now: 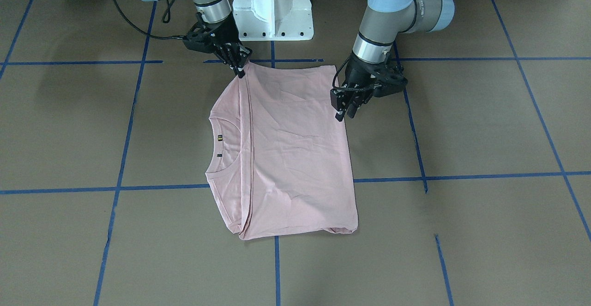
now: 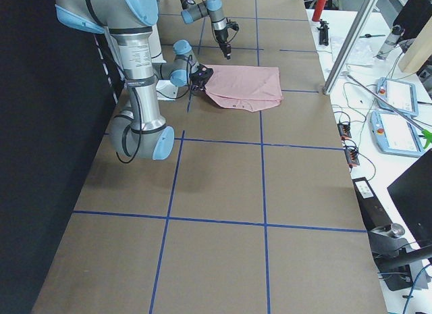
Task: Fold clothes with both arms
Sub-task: 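Lower both grippers to the folded shirt edge nearest the robot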
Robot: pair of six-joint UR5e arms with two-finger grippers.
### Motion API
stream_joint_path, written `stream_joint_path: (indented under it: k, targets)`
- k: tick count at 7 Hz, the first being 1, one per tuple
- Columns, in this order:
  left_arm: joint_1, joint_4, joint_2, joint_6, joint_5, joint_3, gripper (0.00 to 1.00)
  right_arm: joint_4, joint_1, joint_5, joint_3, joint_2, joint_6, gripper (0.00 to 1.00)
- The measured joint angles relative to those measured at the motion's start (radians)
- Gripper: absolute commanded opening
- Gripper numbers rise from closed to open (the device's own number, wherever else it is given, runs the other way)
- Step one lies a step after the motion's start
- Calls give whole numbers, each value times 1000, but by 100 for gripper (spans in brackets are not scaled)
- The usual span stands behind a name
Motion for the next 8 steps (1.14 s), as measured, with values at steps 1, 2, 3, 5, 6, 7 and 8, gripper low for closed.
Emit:
stream_joint_path:
  k: [1,2,3,5,6,7,8]
  targets:
    - [37,33,16,-33,0,-34,51,-4,-3,0,4,-5,1,0]
    - [73,60,22,-64,-1,-48,51,-5,-4,0,5,-6,1,0]
    - [108,72,27,-86,-2,-48,51,-5,-6,1,5,-7,1,0]
    - [170,77,30,-106,0,-37,50,-5,-10,1,5,-8,1,0]
    - [188,78,30,-109,2,-34,50,-5,-10,1,4,-9,1,0]
    - [198,79,32,-110,3,-34,49,-5,-11,1,4,-9,1,0]
    - [208,86,35,-110,3,-33,49,-5,-11,1,4,-9,1,0]
